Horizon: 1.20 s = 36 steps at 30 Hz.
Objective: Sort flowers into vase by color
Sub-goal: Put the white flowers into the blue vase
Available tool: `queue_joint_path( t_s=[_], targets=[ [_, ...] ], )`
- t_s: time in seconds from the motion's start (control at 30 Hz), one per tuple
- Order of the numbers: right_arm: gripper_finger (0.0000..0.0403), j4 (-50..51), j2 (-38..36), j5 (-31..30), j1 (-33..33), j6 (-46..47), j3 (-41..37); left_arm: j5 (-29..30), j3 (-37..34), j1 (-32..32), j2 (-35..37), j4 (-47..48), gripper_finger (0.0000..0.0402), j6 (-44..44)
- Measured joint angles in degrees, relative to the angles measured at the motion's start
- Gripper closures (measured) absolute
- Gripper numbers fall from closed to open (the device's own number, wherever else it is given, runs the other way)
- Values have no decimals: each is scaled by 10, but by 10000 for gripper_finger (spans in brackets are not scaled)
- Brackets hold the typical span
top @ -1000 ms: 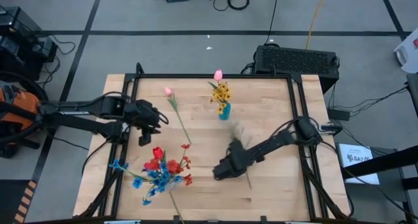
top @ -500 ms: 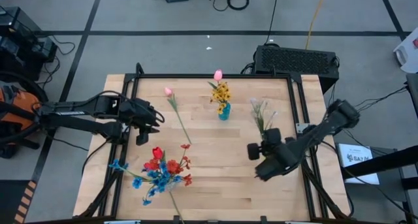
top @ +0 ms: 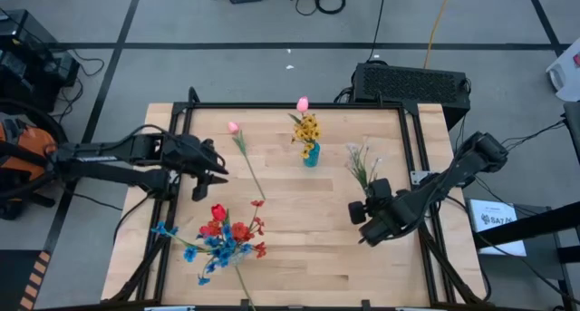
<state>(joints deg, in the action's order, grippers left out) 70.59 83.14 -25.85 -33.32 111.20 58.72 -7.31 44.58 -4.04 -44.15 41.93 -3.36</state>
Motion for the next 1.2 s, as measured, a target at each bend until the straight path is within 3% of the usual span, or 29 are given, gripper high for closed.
queue_joint_path(
  t_s=[0.3, 0.5, 0.7, 0.87, 1.0, 1.2],
  targets=[
    [403, -185, -111, -100, 23, -32, -119, -69, -82, -62, 85, -95, 277, 32],
    [403, -199, -156, -184, 60, -112, -115, -70, -123, -118, 163, -158, 277, 19],
    [402, -199, -202, -251, 107, -196, -115, -73, -154, -122, 194, -214, 277, -12],
    [402, -202, -268, -249, 163, -324, -115, -74, -172, -118, 194, -253, 277, -62],
    [402, -212, -363, -225, 219, -455, -126, -58, -172, -116, 191, -275, 277, -53],
    [402, -343, -535, -76, 332, -653, -213, -29, -172, -116, 189, -286, 277, -53]
  ],
)
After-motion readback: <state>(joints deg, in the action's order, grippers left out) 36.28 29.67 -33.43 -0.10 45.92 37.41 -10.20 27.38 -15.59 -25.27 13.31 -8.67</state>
